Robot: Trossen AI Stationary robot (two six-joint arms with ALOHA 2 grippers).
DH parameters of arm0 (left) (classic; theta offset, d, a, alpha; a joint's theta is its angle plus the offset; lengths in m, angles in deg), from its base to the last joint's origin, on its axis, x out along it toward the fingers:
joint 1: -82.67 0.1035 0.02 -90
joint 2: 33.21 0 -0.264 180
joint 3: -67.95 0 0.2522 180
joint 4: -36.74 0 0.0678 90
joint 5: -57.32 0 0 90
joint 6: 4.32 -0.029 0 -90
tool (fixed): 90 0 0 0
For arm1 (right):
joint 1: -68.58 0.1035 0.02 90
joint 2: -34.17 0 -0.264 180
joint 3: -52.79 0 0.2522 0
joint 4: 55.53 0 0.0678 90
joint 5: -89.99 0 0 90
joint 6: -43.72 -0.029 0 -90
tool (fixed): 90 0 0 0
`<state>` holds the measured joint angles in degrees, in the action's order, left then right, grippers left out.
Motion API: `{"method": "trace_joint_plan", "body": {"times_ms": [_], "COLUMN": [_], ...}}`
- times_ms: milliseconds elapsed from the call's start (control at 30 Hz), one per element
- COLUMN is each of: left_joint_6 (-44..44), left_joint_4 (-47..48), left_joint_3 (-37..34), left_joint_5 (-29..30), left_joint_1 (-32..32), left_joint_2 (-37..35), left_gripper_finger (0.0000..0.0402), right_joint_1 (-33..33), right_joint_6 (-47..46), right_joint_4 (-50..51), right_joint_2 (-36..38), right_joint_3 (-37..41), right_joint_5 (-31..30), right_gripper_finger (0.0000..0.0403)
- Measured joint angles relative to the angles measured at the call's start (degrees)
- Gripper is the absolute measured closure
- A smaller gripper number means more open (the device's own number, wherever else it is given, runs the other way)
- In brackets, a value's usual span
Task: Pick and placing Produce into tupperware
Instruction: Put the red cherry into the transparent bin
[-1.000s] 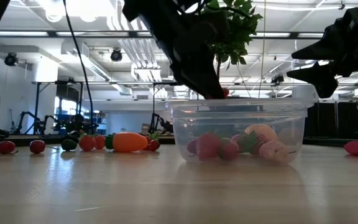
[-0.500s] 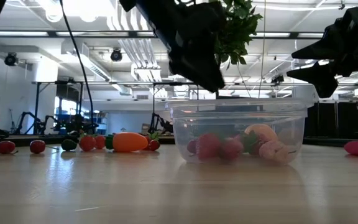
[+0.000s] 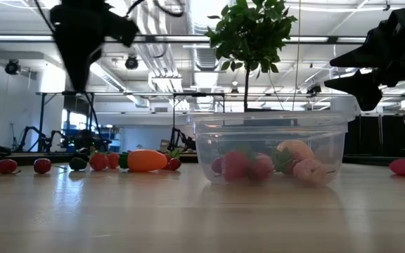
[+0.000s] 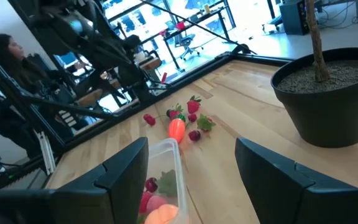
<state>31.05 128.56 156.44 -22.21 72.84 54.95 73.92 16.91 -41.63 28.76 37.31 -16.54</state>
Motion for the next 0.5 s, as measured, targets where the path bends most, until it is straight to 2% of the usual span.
{"method": "trace_joint_plan", "body": {"times_ms": [333, 500], "left_joint_6": [12.1, 9.1], "left_joint_4": [-14.9, -17.1], "left_joint_3": [-24.6, -30.8], "left_joint_5": [-3.9, -2.1], "left_joint_1": [-10.3, -14.9], "left_joint_2": [-17.7, -20.3], "left_gripper_finger": [0.0142, 0.0142], "right_joint_1": [0.0, 0.0], "right_joint_6": [0.0, 0.0], "right_joint_4": [0.0, 0.0], "right_joint_2": [0.0, 0.0], "right_joint_3": [0.0, 0.0], "right_joint_5": [0.0, 0.0], "right_gripper_finger": [0.017, 0.017]}}
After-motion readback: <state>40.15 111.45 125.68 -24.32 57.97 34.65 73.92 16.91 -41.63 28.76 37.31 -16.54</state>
